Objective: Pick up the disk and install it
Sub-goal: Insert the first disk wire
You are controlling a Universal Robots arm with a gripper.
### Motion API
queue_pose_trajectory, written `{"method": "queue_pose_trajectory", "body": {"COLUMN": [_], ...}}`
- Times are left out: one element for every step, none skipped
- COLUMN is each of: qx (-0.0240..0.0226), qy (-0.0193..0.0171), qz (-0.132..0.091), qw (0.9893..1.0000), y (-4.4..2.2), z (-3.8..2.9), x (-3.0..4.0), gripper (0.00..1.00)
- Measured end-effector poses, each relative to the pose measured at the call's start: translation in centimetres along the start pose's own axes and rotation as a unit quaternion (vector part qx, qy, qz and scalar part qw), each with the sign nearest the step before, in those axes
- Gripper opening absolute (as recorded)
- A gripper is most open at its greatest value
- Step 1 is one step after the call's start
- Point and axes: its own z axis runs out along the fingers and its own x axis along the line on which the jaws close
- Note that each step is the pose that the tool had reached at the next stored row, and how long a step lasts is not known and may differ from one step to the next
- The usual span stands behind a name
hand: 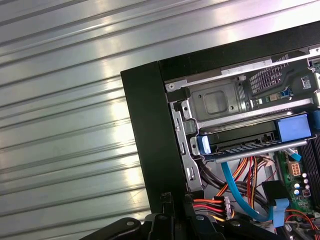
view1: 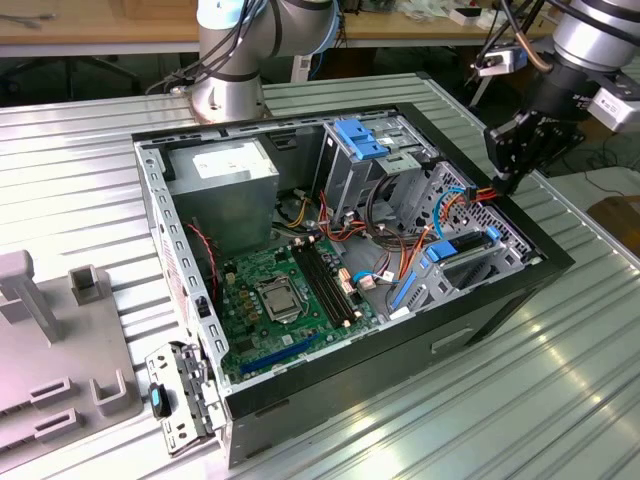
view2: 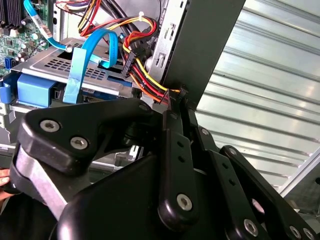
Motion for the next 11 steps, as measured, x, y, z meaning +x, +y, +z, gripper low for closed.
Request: {"method": "queue_pose_trajectory", "body": {"qx": [0.0000,0.0000,0.0001,0.0001,0.0001,0.0001,0.0002,0.0001,0.0002,-0.0001,-0.0007], "qy": [0.0000,0.0000,0.0000,0.0000,0.0000,0.0000,-0.0001,0.0000,-0.0001,-0.0001,-0.0001], "qz": [0.000,0.000,0.000,0.000,0.000,0.000,0.000,0.000,0.000,0.005,0.013], "qw": [1.0000,1.0000,1.0000,1.0000,1.0000,1.0000,1.0000,1.0000,1.0000,1.0000,0.9999], "y": [0.00,0.00,0.00,0.00,0.00,0.00,0.00,0.00,0.01,0.01,0.01], "z": [0.01,0.01,0.02,0.02,0.02,0.02,-0.14,-0.42,-0.60,-0.59,-0.61], "x": [0.00,0.00,0.00,0.00,0.00,0.00,0.01,0.03,0.04,0.04,0.04], "gripper": [0.20,0.16,0.16,0.16,0.16,0.16,0.16,0.16,0.16,0.16,0.16]}}
